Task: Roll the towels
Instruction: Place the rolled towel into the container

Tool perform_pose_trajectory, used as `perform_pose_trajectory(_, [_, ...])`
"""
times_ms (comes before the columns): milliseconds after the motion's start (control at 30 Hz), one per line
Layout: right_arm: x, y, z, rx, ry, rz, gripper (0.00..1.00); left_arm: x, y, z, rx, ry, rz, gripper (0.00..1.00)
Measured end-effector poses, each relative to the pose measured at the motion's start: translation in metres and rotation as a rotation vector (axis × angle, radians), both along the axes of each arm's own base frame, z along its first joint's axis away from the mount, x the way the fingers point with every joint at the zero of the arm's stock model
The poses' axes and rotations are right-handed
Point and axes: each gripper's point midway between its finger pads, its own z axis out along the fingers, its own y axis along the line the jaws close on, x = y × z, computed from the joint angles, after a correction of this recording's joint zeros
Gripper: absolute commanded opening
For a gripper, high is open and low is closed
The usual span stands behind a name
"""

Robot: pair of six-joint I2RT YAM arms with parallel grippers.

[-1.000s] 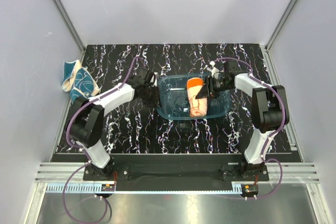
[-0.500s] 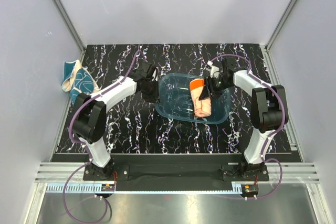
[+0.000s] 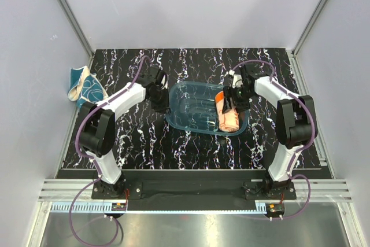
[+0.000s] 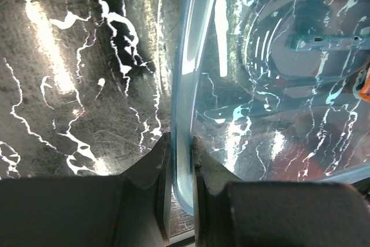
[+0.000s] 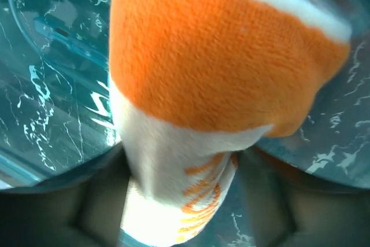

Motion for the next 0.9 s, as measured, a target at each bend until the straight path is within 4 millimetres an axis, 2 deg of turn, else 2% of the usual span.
perform_pose_trajectory(33, [-0.001,0.002,0.001,-0.01,-0.002,-0.001,0.98,0.0,-0.002,0.0,-0.008,-0.002,-0.003,0.06])
perform_pose_trajectory(67, [-0.001,0.004,0.002,-0.018,-0.003,-0.005,1.0,0.001,-0.003,0.001,-0.014,-0.004,-0.005,0.06])
perform_pose_trajectory(200, [-0.001,0.004,0.005,-0.056,-0.013,-0.016,1.0,0.002,-0.007,0.002,-0.033,-0.011,-0.013,0.06])
perform_pose_trajectory(333, [0.003,-0.007,0.017,-0.121,-0.008,-0.06,1.0,0.0,-0.006,-0.001,-0.03,-0.004,-0.012,0.06])
perform_pose_trajectory(433, [0.008,-0.013,0.037,-0.161,-0.021,-0.096,1.0,-0.001,-0.003,-0.003,-0.024,0.0,-0.008,0.06])
perform_pose_trajectory(533, [0.016,-0.009,0.068,-0.166,-0.075,-0.115,1.0,-0.002,0.002,-0.006,-0.013,0.011,0.001,0.06])
perform_pose_trajectory(633, [0.017,0.019,0.095,-0.112,-0.142,-0.08,0.96,-0.003,0.005,-0.007,-0.009,0.018,0.005,0.06])
perform_pose_trajectory(667, [0.014,0.036,0.101,-0.076,-0.157,-0.053,0.95,-0.003,0.005,-0.007,-0.009,0.018,0.005,0.06])
perform_pose_trajectory(733, [0.005,0.074,0.106,-0.006,-0.167,0.012,0.85,-0.003,0.006,-0.007,-0.007,0.016,0.003,0.06])
perform_pose_trajectory(833, [-0.015,0.129,0.096,0.061,-0.133,0.113,0.75,-0.003,0.006,-0.007,-0.006,0.015,0.003,0.06])
perform_pose_trajectory(900, [-0.027,0.16,0.077,0.076,-0.084,0.165,0.75,-0.003,0.006,-0.007,-0.005,0.015,0.003,0.06])
